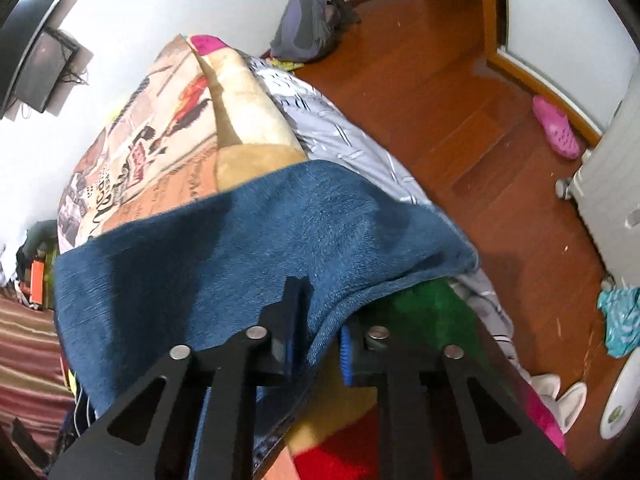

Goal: Fold large clothes
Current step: 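Grasp the other denim sleeve with the right tool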

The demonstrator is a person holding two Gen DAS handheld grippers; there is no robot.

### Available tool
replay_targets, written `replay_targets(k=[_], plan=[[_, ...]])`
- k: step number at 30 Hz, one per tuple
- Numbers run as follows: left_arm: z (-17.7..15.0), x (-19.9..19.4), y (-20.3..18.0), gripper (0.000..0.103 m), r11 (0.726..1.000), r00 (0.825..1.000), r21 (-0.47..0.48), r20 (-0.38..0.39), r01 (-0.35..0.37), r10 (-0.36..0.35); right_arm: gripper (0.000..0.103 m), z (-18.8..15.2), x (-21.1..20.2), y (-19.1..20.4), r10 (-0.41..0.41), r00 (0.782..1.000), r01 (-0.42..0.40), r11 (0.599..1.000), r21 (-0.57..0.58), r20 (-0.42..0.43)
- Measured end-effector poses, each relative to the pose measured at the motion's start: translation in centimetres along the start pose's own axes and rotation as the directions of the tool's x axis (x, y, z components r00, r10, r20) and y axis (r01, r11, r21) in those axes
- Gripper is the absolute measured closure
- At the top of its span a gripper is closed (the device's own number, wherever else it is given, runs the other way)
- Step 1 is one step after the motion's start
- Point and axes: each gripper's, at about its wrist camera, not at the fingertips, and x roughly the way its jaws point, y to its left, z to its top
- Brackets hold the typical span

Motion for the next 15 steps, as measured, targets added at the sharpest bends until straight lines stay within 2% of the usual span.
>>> replay_targets(k=[7,11,15], plan=[[-0.1,-1.9,0.0,0.042,1.000,0.999,0.005,0.038,0.016,-0.016,0.092,0.3,-6.0,4.4,0.012,0.989,0.009,0.989,-0.147,0.147],[-0.4,-2.9,0.4,0.042,1.000,0.998,0.002,0.060,0.022,-0.022,0.092,-0.2,-10.1,7.9,0.091,0.972,-0.036,0.970,-0.242,0.218],[-0.7,-4.2,0.9,0.042,1.000,0.996,-0.002,0.083,0.028,-0.028,0.092,-1.1,-12.4,11.6,0.176,0.953,-0.092,0.943,-0.319,0.246]])
